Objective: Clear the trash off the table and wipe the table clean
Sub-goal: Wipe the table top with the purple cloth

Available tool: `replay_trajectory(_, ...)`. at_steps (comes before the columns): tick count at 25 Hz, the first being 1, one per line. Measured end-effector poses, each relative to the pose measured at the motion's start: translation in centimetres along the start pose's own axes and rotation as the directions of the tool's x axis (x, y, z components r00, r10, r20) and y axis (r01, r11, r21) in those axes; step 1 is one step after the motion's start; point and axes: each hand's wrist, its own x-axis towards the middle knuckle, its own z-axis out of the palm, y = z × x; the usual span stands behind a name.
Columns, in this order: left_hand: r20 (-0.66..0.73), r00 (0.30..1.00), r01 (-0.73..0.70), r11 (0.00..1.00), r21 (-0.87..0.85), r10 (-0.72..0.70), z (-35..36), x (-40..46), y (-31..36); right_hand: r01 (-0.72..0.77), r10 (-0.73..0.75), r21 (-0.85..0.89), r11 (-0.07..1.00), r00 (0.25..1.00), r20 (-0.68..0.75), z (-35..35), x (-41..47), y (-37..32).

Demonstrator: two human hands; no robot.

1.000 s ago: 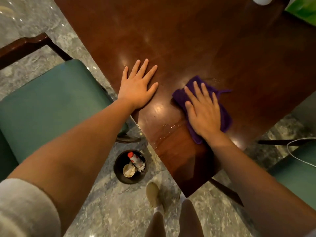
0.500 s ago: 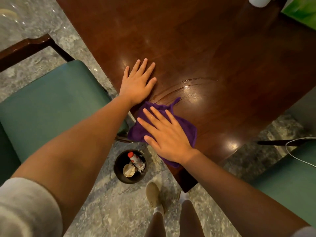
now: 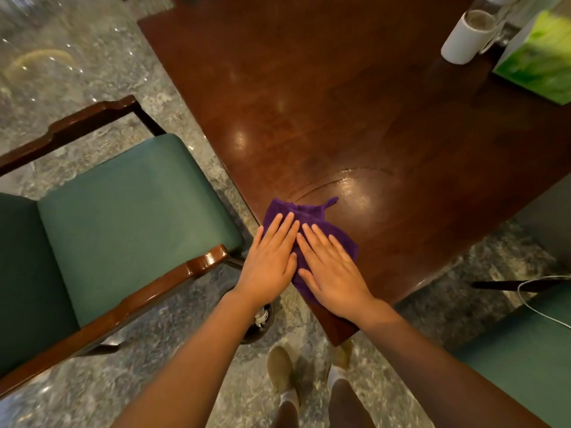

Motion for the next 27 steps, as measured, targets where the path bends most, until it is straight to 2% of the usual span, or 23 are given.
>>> replay_trajectory(3,-0.021,1.000,-0.014,1.000,-0.026,0.013,0.3,-0.5,0.0,0.005,-0.005,0.011,1.000,1.000,-0.020,0.3,-0.2,-0.1)
replay_trajectory(8,-0.107,0.994,-0.017,0.976,-0.219,-0.006,0.4,-2.0,0.8,-0.001,0.008,0.131,0.991,0.998,-0.056,0.8,-1.5,-1.2)
replay_trajectory(12,-0.146,0.988,0.026,0.976,-0.218,-0.059,0.9,-4.2,2.1,-0.018,0.042,0.229,0.973,0.994,-0.102,1.4,-3.6,-2.1)
replay_trajectory(14,-0.121,0.991,0.039,0.981,-0.190,-0.063,0.6,-5.0,2.9,-0.006,0.051,0.275,0.961,0.986,-0.158,1.6,-4.6,-2.6)
replay_trajectory(16,-0.030,0.996,0.071,0.981,-0.182,-0.078,-0.2,-5.8,4.0,0.013,0.044,0.271,0.962,0.978,-0.203,1.5,-5.8,-3.3)
replay_trajectory(17,0.008,0.996,0.084,0.981,-0.175,-0.084,-0.4,-6.2,4.4,0.015,0.044,0.282,0.959,0.978,-0.203,1.4,-6.3,-3.5)
replay_trajectory(19,0.036,0.995,0.097,0.982,-0.160,-0.093,-1.0,-6.9,5.2,-0.002,0.078,0.407,0.913,0.982,-0.171,0.6,-7.2,-3.5)
replay_trajectory(21,-0.023,0.999,0.038,0.980,-0.195,-0.043,-2.2,-6.7,6.5,-0.024,0.121,0.477,0.879,0.978,-0.173,-0.9,-7.8,-2.5)
replay_trajectory(24,-0.246,0.955,-0.192,0.978,-0.080,0.168,-2.2,-2.7,8.7,-0.046,0.204,0.401,0.915,0.910,-0.362,-3.1,-8.1,0.0)
replay_trajectory(26,-0.203,0.936,-0.306,0.950,-0.059,0.288,-1.9,1.9,11.1,-0.167,0.363,0.417,0.893,0.816,-0.450,-3.3,-7.7,2.7)
replay_trajectory(27,-0.129,0.929,-0.355,0.934,-0.047,0.347,-1.3,4.3,12.1,-0.255,0.461,0.453,0.854,0.774,-0.435,-3.1,-7.3,4.1)
